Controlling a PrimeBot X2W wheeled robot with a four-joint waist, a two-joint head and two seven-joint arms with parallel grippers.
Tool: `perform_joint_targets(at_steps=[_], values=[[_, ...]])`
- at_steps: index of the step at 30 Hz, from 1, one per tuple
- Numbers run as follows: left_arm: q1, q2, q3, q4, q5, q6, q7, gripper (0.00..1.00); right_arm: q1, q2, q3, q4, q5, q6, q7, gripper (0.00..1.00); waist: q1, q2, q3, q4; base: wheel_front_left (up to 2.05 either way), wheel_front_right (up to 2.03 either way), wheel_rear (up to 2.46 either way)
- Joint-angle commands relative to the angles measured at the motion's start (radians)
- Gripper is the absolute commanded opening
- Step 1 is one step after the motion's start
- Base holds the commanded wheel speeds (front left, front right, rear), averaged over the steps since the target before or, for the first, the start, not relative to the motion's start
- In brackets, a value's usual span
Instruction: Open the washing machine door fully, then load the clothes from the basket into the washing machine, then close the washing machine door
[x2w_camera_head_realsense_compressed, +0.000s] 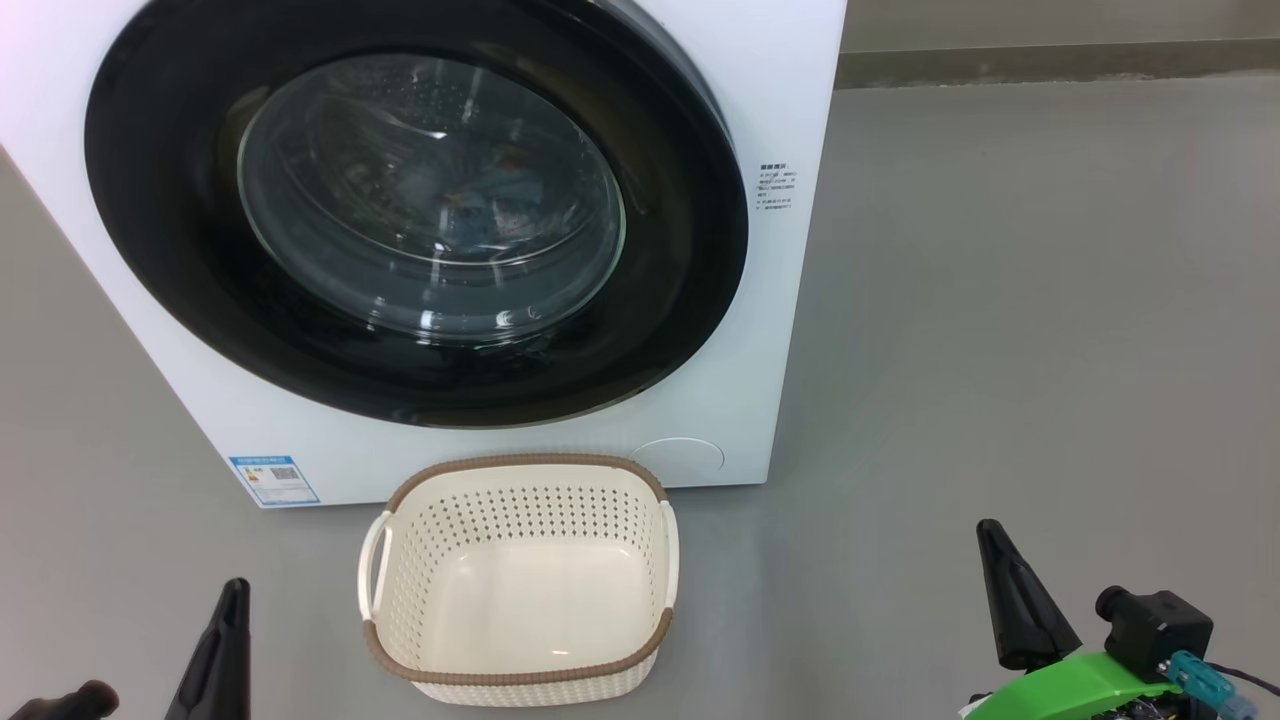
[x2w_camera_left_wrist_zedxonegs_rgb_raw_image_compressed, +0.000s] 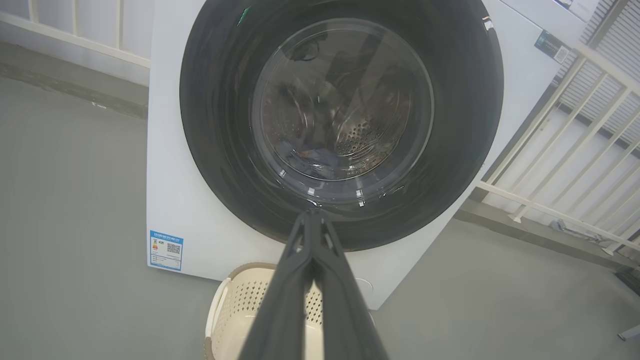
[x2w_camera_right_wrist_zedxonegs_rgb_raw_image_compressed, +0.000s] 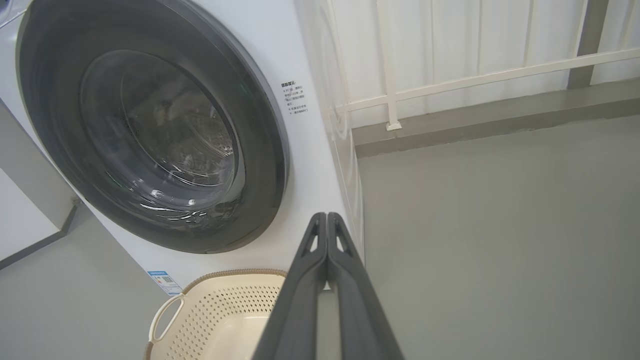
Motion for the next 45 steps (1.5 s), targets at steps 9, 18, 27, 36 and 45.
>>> perform_joint_targets(at_steps=[9,18,27,36,45], values=[[-0.030,0.001,0.034,-0.016,-0.073,0.000,0.028,0.00,-0.033,-0.009,-0.016,-0.025,0.121,0.000,0.027,0.00,-0.0006,0.0000,0.002,-0.002,0.00,0.00,0.00],[-0.038,-0.020,0.052,-0.013,-0.136,0.000,0.054,0.00,-0.040,-0.010,-0.026,-0.025,0.215,0.000,0.052,0.00,-0.0006,0.0000,0.003,-0.005,0.00,0.00,0.00],[-0.046,-0.041,0.070,-0.011,-0.198,-0.001,0.080,0.00,-0.046,-0.011,-0.037,-0.026,0.309,-0.001,0.077,0.00,-0.0007,0.0000,0.005,-0.007,0.00,0.00,0.00],[-0.053,-0.062,0.088,-0.008,-0.261,-0.001,0.107,0.00,-0.052,-0.012,-0.048,-0.026,0.403,-0.001,0.103,0.00,-0.0007,0.0000,0.006,-0.009,0.00,0.00,0.00],[-0.060,-0.083,0.106,-0.006,-0.323,-0.001,0.133,0.00,-0.059,-0.012,-0.059,-0.027,0.497,-0.001,0.128,0.00,-0.0007,0.0000,0.008,-0.011,0.00,0.00,0.00]])
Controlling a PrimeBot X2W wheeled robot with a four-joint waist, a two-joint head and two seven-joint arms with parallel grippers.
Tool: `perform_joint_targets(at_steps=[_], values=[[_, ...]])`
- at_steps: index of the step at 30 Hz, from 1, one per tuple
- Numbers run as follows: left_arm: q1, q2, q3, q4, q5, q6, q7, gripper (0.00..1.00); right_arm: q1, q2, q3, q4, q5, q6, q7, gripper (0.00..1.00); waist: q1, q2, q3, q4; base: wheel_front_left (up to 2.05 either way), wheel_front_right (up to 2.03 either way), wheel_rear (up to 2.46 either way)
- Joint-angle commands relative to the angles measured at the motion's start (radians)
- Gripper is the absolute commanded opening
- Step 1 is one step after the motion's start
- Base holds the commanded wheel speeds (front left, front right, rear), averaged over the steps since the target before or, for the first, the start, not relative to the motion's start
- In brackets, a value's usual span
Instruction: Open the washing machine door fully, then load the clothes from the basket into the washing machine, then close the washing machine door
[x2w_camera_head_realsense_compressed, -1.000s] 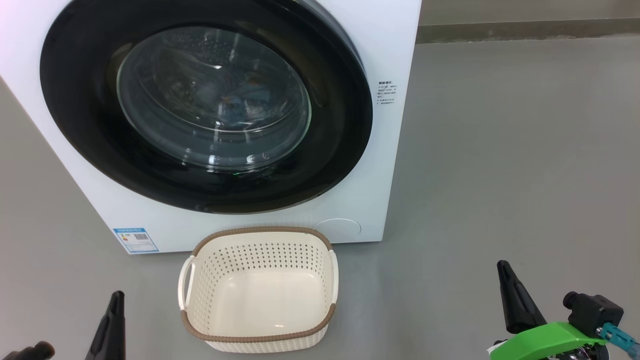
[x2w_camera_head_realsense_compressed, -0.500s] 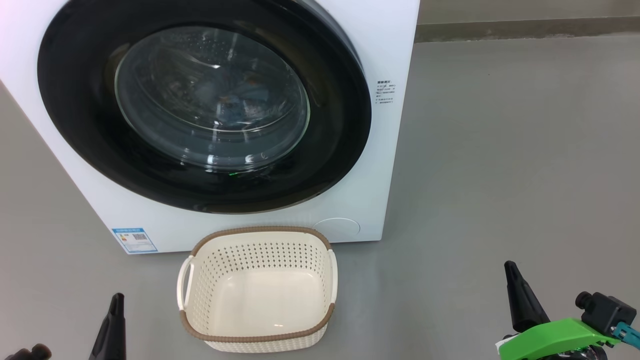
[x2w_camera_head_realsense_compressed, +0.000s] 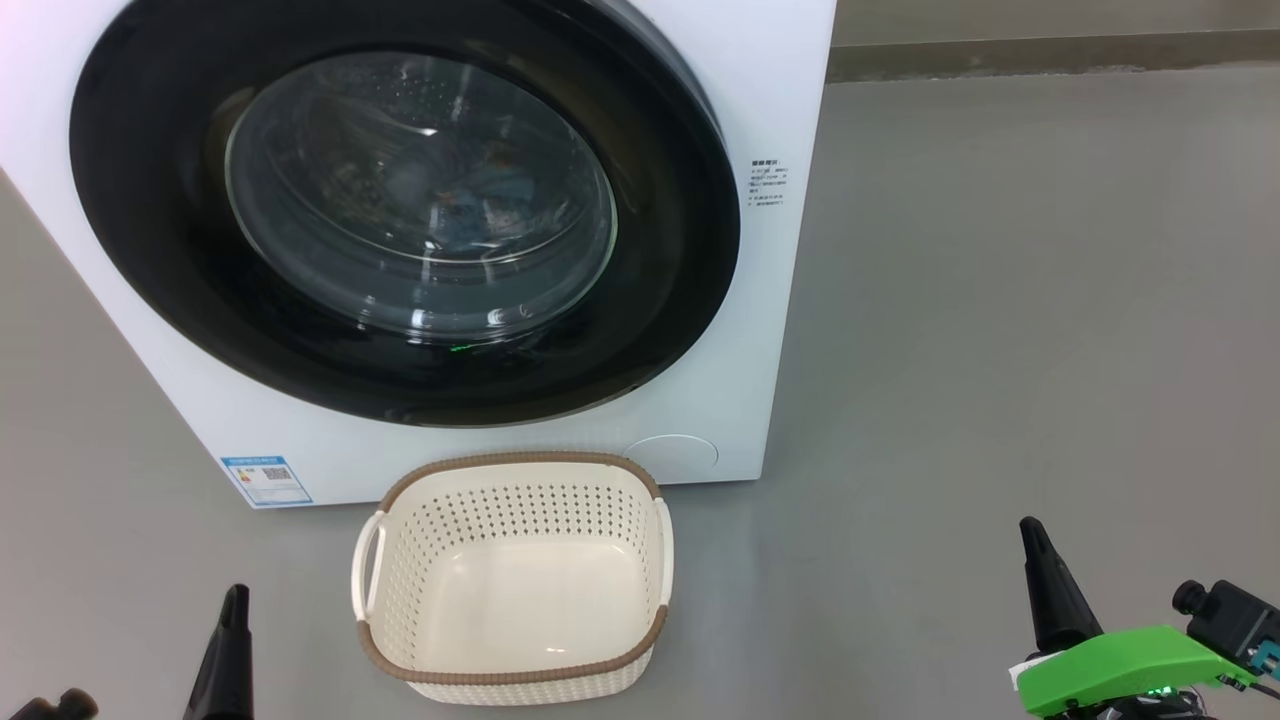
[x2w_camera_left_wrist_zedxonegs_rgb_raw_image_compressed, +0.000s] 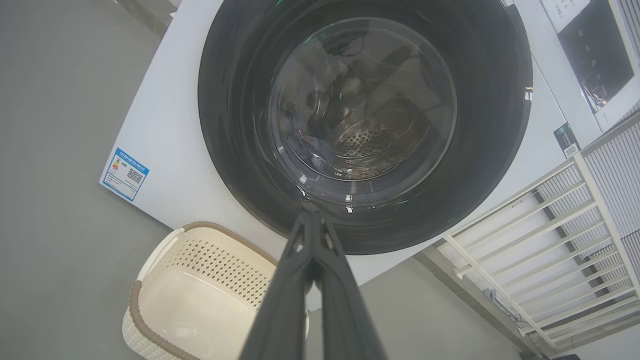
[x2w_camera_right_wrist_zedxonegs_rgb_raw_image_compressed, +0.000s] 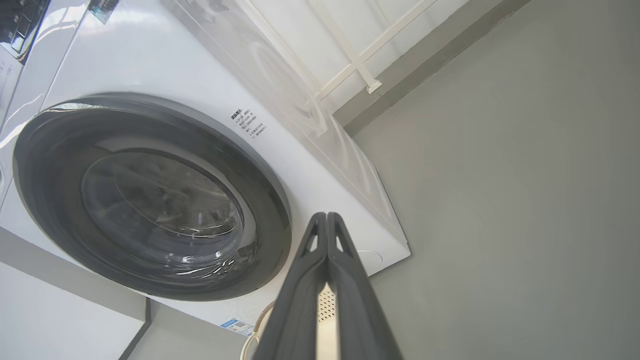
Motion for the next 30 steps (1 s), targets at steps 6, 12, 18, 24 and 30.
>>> perform_joint_targets(at_steps=[6,12,18,24,30], values=[[-0.053,-0.002,0.037,-0.014,-0.055,-0.001,0.023,0.00,-0.050,-0.012,-0.009,-0.026,0.083,-0.001,0.021,0.00,0.0000,0.0000,0.001,-0.002,0.00,0.00,0.00],[-0.058,-0.016,0.049,-0.013,-0.096,-0.001,0.041,0.00,-0.054,-0.012,-0.016,-0.027,0.145,-0.001,0.038,0.00,0.0000,0.0000,0.002,-0.003,0.00,0.00,0.00],[-0.063,-0.030,0.061,-0.011,-0.138,-0.001,0.059,0.00,-0.058,-0.012,-0.024,-0.027,0.208,-0.001,0.056,0.00,0.0000,0.0000,0.003,-0.005,0.00,0.00,0.00],[-0.067,-0.042,0.072,-0.010,-0.173,-0.001,0.074,0.00,-0.062,-0.012,-0.030,-0.027,0.260,-0.001,0.070,0.00,0.0000,0.0000,0.004,-0.006,0.00,0.00,0.00],[-0.072,-0.056,0.084,-0.008,-0.214,-0.002,0.091,0.00,-0.066,-0.013,-0.038,-0.028,0.322,-0.001,0.088,0.00,0.0000,0.0000,0.005,-0.007,0.00,0.00,0.00]])
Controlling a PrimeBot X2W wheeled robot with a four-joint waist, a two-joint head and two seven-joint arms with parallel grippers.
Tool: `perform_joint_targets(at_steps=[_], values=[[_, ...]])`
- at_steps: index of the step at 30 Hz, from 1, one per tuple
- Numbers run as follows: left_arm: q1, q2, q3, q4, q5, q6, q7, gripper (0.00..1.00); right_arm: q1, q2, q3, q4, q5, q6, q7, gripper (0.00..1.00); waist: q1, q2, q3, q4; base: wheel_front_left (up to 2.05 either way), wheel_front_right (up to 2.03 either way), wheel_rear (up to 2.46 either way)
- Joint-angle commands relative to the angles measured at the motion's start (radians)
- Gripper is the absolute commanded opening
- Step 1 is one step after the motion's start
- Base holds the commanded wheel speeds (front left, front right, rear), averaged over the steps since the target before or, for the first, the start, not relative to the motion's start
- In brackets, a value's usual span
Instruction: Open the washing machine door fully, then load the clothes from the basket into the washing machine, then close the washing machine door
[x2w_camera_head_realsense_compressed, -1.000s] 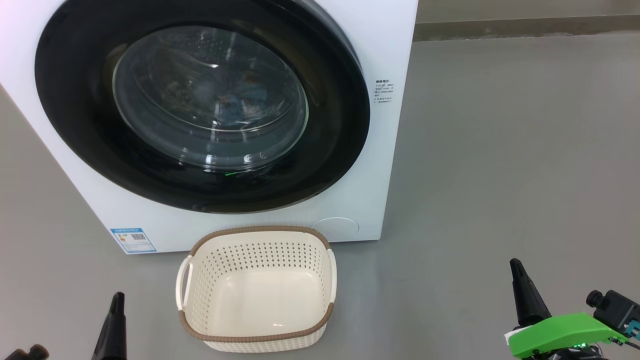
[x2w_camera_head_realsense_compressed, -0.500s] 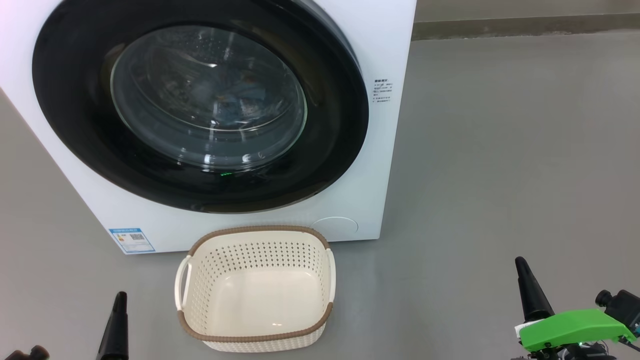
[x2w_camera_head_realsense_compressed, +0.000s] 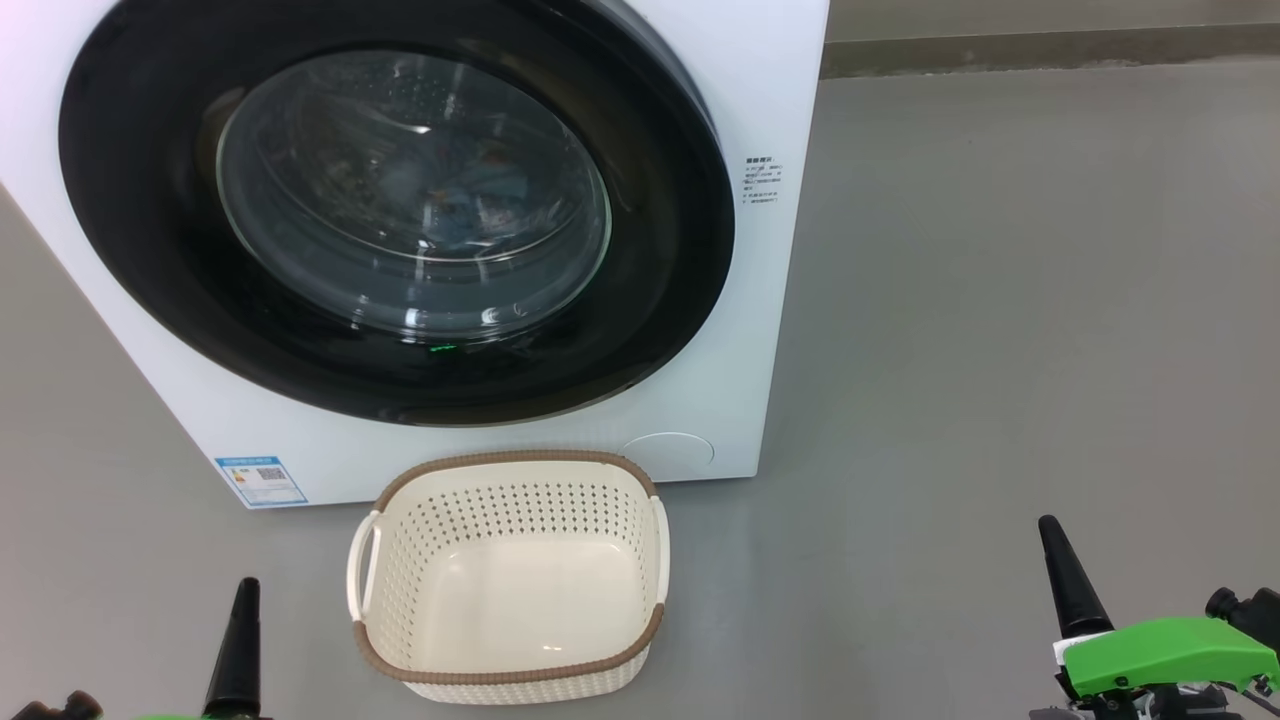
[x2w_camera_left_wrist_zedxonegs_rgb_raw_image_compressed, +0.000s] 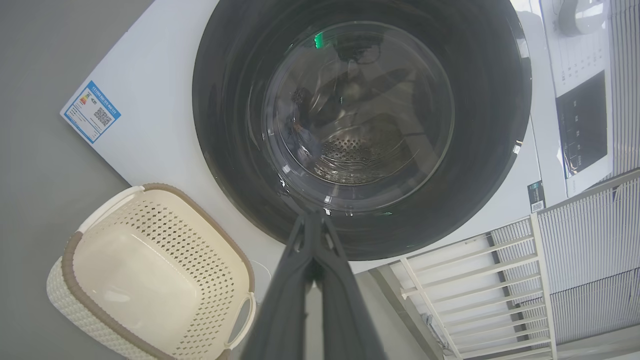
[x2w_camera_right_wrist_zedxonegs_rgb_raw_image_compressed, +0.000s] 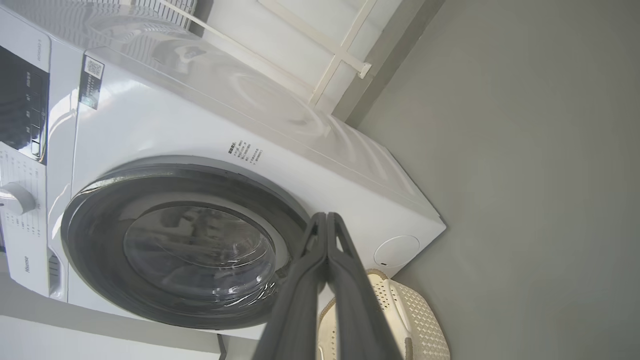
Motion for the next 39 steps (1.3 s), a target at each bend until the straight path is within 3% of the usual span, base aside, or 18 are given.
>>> perform_joint_targets(at_steps=[1,39], values=[[-0.049,0.008,0.031,-0.016,-0.017,-0.002,0.006,0.00,-0.057,-0.013,0.006,-0.027,0.023,0.001,0.007,0.00,0.0000,0.0000,0.000,0.000,0.00,0.00,0.00],[-0.080,-0.079,0.106,-0.006,-0.273,-0.002,0.116,0.00,-0.083,-0.013,-0.043,-0.030,0.406,0.000,0.115,0.00,0.0000,0.0000,0.006,-0.009,0.00,0.00,0.00]])
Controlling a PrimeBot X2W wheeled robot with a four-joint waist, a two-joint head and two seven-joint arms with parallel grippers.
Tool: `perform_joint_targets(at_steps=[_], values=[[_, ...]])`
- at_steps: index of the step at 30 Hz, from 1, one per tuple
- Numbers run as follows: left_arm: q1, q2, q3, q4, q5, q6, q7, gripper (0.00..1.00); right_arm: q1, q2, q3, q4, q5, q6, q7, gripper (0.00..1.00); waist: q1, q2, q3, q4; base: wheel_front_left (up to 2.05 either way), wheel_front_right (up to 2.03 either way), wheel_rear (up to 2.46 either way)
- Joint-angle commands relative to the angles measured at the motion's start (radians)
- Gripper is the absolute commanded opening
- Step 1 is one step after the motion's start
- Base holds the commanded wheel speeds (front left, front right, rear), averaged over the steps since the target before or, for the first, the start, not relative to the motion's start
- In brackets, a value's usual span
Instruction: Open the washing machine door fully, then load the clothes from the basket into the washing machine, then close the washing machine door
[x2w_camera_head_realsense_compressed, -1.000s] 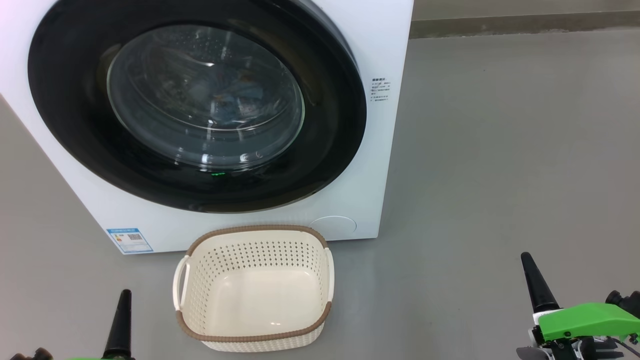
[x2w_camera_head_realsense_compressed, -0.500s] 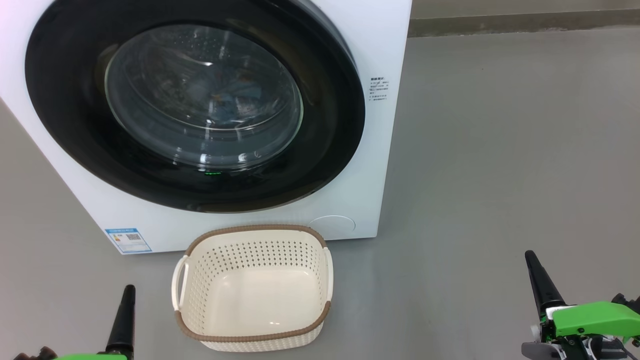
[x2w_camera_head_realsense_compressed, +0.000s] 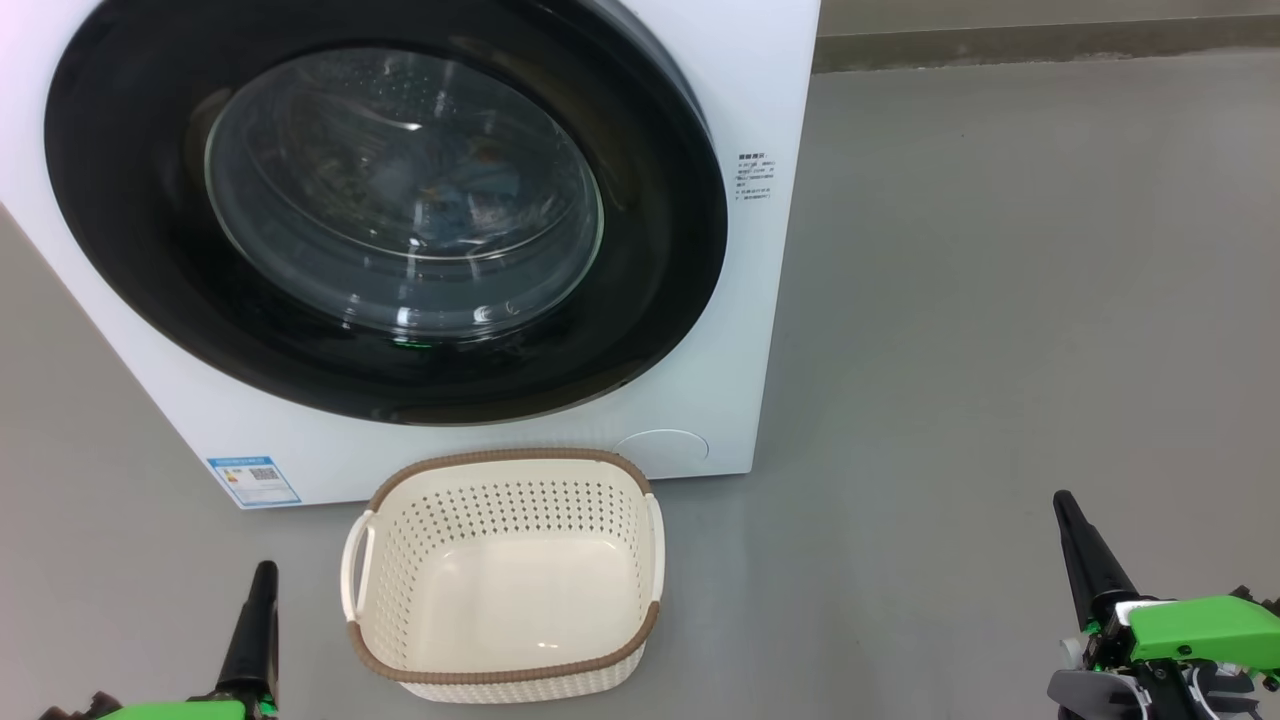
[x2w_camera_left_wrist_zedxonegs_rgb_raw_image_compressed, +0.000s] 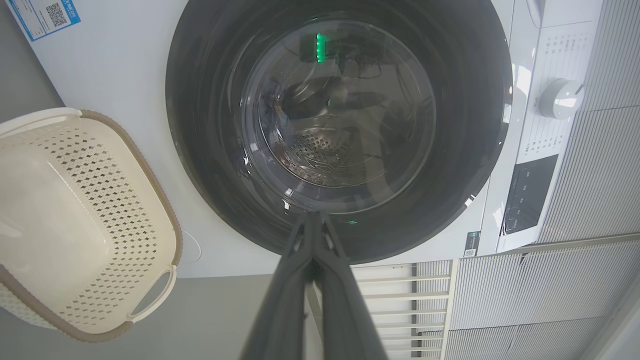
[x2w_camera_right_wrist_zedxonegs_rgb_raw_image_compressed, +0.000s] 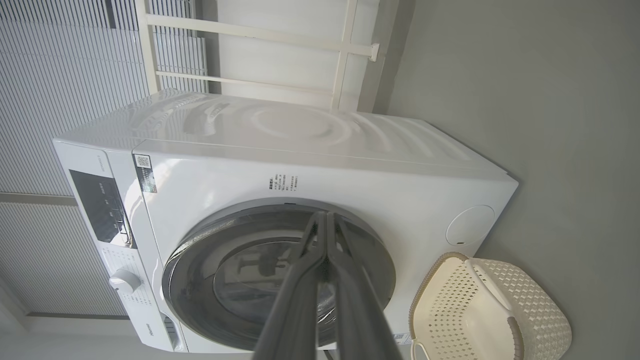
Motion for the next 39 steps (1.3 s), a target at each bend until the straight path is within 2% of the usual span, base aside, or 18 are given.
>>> perform_joint_targets(at_steps=[1,8,39], values=[[-0.044,0.004,0.036,-0.017,-0.025,-0.002,0.011,0.00,-0.047,-0.013,0.010,-0.028,0.033,0.001,0.010,0.00,0.0000,0.0000,0.000,0.000,0.00,0.00,0.00],[-0.049,-0.013,0.050,-0.016,-0.072,-0.003,0.032,0.00,-0.052,-0.013,0.001,-0.029,0.104,0.000,0.030,0.00,0.0000,0.0000,0.001,-0.002,0.00,0.00,0.00],[-0.050,-0.013,0.051,-0.016,-0.072,-0.003,0.032,0.00,-0.053,-0.011,-0.001,-0.029,0.103,0.000,0.032,0.00,0.0000,0.0000,0.001,-0.002,0.00,0.00,0.00]])
